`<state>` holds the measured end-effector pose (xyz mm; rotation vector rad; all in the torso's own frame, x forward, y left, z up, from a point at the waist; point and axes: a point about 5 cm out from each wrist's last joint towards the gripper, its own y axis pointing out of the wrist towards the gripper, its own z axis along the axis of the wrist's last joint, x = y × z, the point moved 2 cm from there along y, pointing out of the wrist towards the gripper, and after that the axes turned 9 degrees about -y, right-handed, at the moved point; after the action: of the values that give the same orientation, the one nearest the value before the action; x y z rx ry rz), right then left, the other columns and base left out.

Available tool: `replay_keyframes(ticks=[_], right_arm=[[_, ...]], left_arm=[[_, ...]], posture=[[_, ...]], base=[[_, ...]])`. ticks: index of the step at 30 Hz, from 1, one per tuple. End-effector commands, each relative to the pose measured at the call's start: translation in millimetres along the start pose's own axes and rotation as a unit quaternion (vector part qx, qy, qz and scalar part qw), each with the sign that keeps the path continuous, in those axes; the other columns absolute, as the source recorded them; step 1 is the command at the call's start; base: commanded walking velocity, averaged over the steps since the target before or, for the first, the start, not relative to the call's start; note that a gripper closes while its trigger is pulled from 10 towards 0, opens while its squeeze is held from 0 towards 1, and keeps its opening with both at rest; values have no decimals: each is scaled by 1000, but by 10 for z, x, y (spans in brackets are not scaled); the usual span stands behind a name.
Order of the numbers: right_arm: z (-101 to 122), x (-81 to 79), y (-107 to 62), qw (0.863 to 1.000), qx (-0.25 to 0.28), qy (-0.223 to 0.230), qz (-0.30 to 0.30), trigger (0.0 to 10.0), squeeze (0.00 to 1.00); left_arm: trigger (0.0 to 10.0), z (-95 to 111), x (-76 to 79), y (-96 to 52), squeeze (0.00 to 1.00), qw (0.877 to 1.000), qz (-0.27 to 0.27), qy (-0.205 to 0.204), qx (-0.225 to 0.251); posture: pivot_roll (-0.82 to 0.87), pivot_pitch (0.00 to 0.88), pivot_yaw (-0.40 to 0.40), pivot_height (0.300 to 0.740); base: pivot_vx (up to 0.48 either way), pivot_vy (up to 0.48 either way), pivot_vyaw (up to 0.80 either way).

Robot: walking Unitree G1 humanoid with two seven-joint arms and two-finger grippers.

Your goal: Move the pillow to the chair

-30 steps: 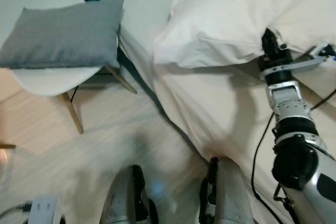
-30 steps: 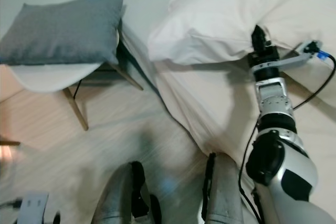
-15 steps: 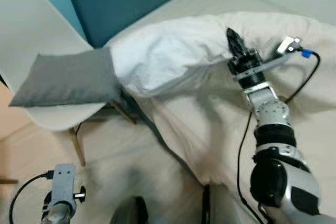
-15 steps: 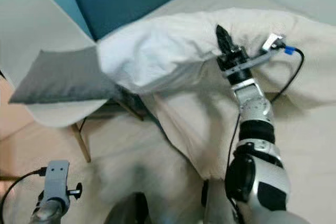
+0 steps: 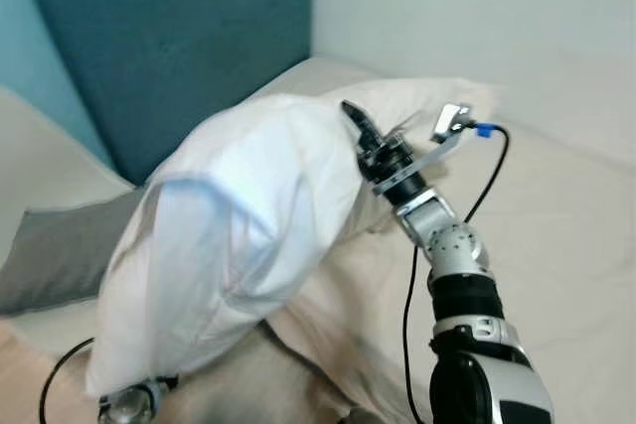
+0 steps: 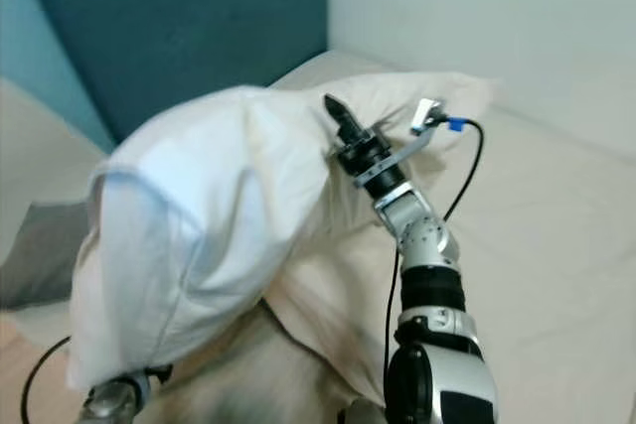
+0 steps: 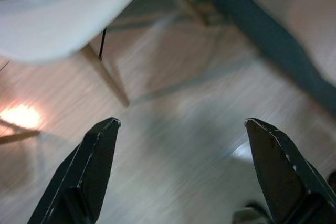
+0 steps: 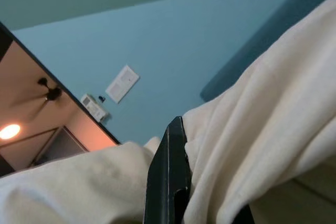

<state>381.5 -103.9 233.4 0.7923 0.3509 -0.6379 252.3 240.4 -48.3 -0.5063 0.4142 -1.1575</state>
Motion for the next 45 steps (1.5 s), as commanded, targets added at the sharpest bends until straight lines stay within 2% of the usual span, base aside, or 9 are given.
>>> replay_keyframes(ticks=[1, 3, 6, 15, 26, 27, 30, 38, 45], right_arm=[[-38, -131, 65, 1000, -4, -12, 27, 0, 0], [-99, -134, 47, 1000, -14, -11, 24, 0, 0], [-252, -151, 21, 999, -37, -7, 16, 0, 0], [-513, -186, -21, 997, -75, -15, -1, 0, 0], [-878, -241, -98, 992, -124, -21, -26, 0, 0], [-949, -224, -120, 989, -139, -33, -37, 10000, 0], [-1069, -231, -161, 983, -169, -62, -34, 10000, 0], [-1167, -348, -176, 976, -197, -87, 5, 10000, 0], [-1202, -369, -189, 972, -208, -104, 15, 10000, 0]], left_arm=[[10000, -284, -134, -71, 0, 999, 19, 3, -50], [10000, -359, -151, -95, 0, 998, 22, 8, -63], [10000, -625, -187, -198, 0, 994, 25, 23, -106], [10000, -989, -223, -378, 0, 985, 16, 52, -164], [10000, -1078, -235, -429, 0, 981, 4, 68, -180], [10000, -1073, -234, -426, 0, 981, 1, 69, -180], [10000, -1050, -227, -411, 0, 982, -3, 71, -177], [10000, -1028, -224, -397, 0, 982, -4, 70, -176], [10000, -1053, -235, -413, 0, 982, 1, 70, -177]], posture=[[-63, 0, 15, 665], [-63, 0, 15, 670], [-59, 0, 15, 684], [-59, 0, 24, 719], [-55, 0, 34, 740], [-53, 0, 37, 740], [-52, 0, 39, 740], [-54, 0, 43, 740], [-51, 0, 37, 740]], base=[[0, 0, 0], [0, 0, 0], [0, 0, 0], [0, 0, 0], [0, 0, 0], [0, -270, 0], [0, -410, 265], [0, -442, 794], [0, 0, 794]])
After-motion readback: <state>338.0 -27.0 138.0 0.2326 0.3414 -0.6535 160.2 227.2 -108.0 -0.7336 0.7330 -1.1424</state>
